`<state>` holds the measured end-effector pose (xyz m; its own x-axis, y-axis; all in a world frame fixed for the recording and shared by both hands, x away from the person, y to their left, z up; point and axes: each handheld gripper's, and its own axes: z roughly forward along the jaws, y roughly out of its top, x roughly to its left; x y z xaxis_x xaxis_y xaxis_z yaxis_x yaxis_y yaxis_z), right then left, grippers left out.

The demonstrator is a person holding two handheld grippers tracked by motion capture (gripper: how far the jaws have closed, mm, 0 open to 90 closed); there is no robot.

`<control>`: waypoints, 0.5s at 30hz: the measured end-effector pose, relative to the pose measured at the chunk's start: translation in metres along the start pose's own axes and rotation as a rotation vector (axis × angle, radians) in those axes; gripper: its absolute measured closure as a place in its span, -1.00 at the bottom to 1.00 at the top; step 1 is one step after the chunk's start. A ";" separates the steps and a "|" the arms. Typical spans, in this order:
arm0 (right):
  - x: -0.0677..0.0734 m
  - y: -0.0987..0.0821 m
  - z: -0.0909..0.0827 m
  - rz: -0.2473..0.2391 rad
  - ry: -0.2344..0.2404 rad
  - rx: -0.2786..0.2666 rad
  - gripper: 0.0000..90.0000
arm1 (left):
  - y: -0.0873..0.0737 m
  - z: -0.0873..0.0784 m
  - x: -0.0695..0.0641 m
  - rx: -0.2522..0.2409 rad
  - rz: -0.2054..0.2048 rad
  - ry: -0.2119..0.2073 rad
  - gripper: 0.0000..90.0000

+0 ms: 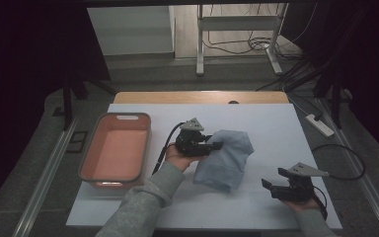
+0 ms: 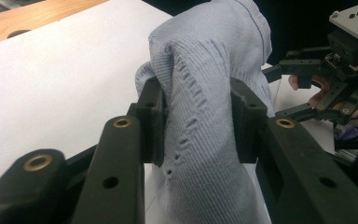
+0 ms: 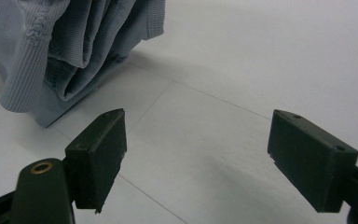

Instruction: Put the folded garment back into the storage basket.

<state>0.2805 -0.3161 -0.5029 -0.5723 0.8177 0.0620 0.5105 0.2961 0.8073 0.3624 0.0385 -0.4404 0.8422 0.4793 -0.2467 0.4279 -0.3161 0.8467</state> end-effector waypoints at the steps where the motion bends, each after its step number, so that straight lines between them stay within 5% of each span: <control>1: 0.000 0.000 0.000 -0.001 -0.001 0.000 -0.56 | 0.000 0.000 0.000 -0.001 0.000 -0.001 0.39; 15: 0.000 0.000 0.001 -0.003 -0.009 0.005 -0.56 | -0.002 -0.004 0.000 -0.005 -0.001 -0.003 0.39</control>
<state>0.2807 -0.3155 -0.5036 -0.5677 0.8214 0.0544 0.5124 0.3008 0.8044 0.3601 0.0422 -0.4407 0.8426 0.4776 -0.2490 0.4275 -0.3118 0.8486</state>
